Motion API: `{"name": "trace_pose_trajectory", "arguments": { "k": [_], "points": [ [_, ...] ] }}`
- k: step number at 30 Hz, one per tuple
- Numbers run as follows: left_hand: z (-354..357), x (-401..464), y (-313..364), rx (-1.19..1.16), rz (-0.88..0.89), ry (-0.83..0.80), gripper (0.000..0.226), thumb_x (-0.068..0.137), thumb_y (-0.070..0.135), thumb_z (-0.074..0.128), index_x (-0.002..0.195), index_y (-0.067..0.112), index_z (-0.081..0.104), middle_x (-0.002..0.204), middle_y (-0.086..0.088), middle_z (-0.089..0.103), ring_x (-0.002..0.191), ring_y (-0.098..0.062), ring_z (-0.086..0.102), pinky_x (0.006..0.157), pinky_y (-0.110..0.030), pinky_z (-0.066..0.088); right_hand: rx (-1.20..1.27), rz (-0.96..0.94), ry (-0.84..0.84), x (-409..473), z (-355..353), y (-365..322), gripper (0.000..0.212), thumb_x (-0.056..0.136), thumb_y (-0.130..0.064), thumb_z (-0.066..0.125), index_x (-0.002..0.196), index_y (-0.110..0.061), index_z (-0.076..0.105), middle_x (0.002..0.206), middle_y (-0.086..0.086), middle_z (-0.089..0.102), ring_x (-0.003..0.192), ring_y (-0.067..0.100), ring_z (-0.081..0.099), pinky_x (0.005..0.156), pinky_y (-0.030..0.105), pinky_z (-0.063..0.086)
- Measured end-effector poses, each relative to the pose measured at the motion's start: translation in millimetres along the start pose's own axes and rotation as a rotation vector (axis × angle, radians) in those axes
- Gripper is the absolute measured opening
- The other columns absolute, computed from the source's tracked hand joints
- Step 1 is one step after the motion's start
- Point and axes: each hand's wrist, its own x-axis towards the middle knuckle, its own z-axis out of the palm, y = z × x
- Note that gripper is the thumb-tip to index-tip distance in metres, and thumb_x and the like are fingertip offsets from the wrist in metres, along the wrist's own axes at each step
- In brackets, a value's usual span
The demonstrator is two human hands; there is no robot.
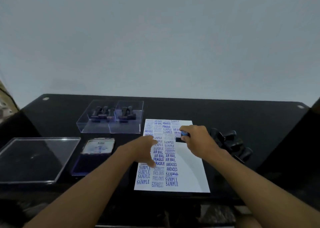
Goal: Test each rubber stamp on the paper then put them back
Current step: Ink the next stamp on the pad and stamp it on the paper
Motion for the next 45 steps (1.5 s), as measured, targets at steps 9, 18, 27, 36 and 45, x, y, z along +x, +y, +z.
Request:
{"name": "trace_pose_trajectory", "arguments": {
  "k": [9,18,27,36,45],
  "points": [
    [7,10,-1,-0.015,-0.013,-0.016,0.098,0.072,0.035,0.082,0.15,0.015,0.027,0.156,-0.004,0.027,0.143,-0.022,0.026,0.115,-0.037,0.023,-0.039,-0.037,-0.033,18,10,23,0.041,0.088,0.003,0.052,0.061,-0.018,0.029,0.058,0.0,0.042,0.052,0.014,0.033,0.053,0.034,0.03],
    [4,7,1,-0.005,-0.01,-0.012,0.092,0.074,0.035,0.081,0.148,0.013,0.032,0.154,-0.004,0.03,0.142,-0.022,0.029,0.113,-0.035,0.026,-0.018,-0.04,-0.048,20,16,20,0.044,0.091,0.002,0.049,0.059,-0.021,0.029,0.058,-0.005,0.038,0.05,0.009,0.031,0.05,0.027,0.027],
    [4,6,1,-0.027,-0.014,-0.022,0.094,0.074,0.035,0.081,0.15,0.015,0.029,0.156,-0.003,0.028,0.142,-0.021,0.027,0.114,-0.036,0.025,-0.027,-0.006,-0.061,20,19,19,0.048,0.094,-0.001,0.051,0.058,-0.027,0.03,0.061,-0.006,0.04,0.053,0.012,0.035,0.05,0.027,0.03],
    [4,3,2,-0.027,-0.015,-0.029,0.096,0.075,0.035,0.08,0.151,0.016,0.024,0.157,-0.002,0.025,0.144,-0.021,0.023,0.115,-0.037,0.023,-0.088,-0.013,-0.075,18,25,21,0.041,0.093,-0.002,0.052,0.06,-0.018,0.032,0.06,0.001,0.043,0.052,0.014,0.035,0.051,0.031,0.03],
    [2,3,4,-0.031,-0.018,-0.036,0.091,0.075,0.034,0.08,0.149,0.014,0.03,0.154,-0.003,0.03,0.141,-0.022,0.029,0.112,-0.037,0.027,-0.178,0.05,-0.142,36,22,19,0.026,0.091,0.002,0.047,0.071,-0.014,0.047,0.07,0.004,0.05,0.065,0.02,0.043,0.057,0.037,0.043]
  ]
}}
